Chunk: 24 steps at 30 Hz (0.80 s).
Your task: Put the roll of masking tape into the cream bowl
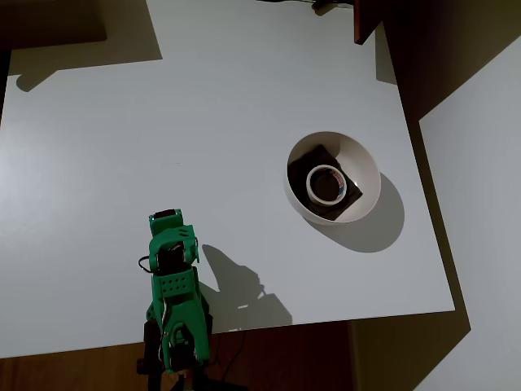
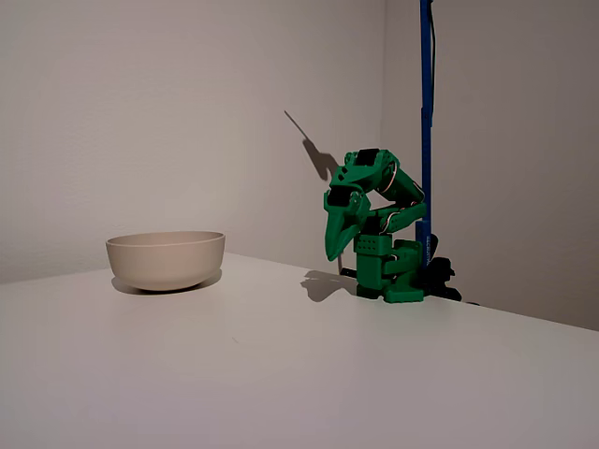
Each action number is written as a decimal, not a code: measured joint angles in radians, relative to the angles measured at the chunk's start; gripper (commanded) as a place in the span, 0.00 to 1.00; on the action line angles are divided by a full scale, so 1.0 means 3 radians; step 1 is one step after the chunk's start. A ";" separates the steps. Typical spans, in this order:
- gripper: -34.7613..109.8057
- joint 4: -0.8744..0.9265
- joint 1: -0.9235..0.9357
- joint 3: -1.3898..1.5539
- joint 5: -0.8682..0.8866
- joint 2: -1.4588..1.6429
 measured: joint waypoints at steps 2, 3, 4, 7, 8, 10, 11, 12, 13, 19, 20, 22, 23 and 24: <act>0.18 0.0015 0.0000 0.0179 0.0000 0.0194; 0.18 0.0046 0.0000 0.0251 0.0000 0.0266; 0.18 0.0077 0.0000 0.0332 0.0000 0.0378; 0.18 0.0159 0.0000 0.0542 0.0000 0.0649; 0.18 0.0169 0.0010 0.0578 0.0000 0.0639; 0.18 0.0194 0.0026 0.0639 0.0015 0.0711; 0.18 0.0220 0.0036 0.0644 0.0026 0.0711; 0.18 0.0251 0.0041 0.0644 0.0031 0.0701; 0.18 0.0276 0.0041 0.0644 0.0031 0.0711; 0.18 0.0501 -0.0015 0.0644 0.0046 0.0711; 0.18 0.0506 0.0010 0.0644 0.0046 0.0711; 0.19 0.0506 0.0026 0.0644 0.0046 0.0711; 0.19 0.0506 0.0015 0.0644 0.0046 0.0711; 0.21 0.0506 0.0010 0.0644 0.0046 0.0711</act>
